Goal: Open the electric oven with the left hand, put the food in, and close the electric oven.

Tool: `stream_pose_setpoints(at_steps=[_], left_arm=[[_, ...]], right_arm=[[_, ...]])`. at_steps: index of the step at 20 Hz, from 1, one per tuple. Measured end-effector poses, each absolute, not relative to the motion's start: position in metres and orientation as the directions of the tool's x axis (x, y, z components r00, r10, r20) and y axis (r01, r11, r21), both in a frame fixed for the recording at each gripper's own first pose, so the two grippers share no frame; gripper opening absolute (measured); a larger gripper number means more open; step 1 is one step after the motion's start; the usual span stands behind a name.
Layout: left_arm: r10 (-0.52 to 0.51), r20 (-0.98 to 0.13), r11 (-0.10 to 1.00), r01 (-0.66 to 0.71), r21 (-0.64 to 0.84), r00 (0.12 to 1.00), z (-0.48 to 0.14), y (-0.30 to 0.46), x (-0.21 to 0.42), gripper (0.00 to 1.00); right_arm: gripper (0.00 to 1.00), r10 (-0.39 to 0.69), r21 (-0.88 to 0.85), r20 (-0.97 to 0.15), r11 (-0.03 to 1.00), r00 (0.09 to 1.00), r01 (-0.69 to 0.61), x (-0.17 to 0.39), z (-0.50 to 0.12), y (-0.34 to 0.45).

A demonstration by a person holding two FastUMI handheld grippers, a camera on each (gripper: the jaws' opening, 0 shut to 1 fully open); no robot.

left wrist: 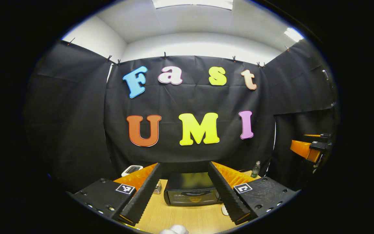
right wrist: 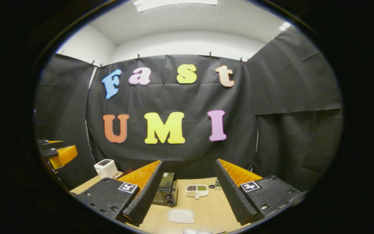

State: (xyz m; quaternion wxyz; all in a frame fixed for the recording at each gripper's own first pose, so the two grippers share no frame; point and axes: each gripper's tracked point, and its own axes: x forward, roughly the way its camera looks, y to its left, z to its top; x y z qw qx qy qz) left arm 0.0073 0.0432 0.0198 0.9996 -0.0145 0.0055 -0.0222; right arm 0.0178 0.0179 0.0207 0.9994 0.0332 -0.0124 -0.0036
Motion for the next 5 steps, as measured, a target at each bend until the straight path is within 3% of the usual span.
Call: stream_pose_setpoints(at_steps=[5], left_arm=[[-0.051, -0.010, 0.999, 0.050, -0.009, 0.999, 0.0210, 0.0377, 0.0082, 0.95]], right_arm=[[1.00, -0.007, 0.067, 0.028, 0.998, 1.000, 0.005, 0.0187, 0.0232, 0.0179]])
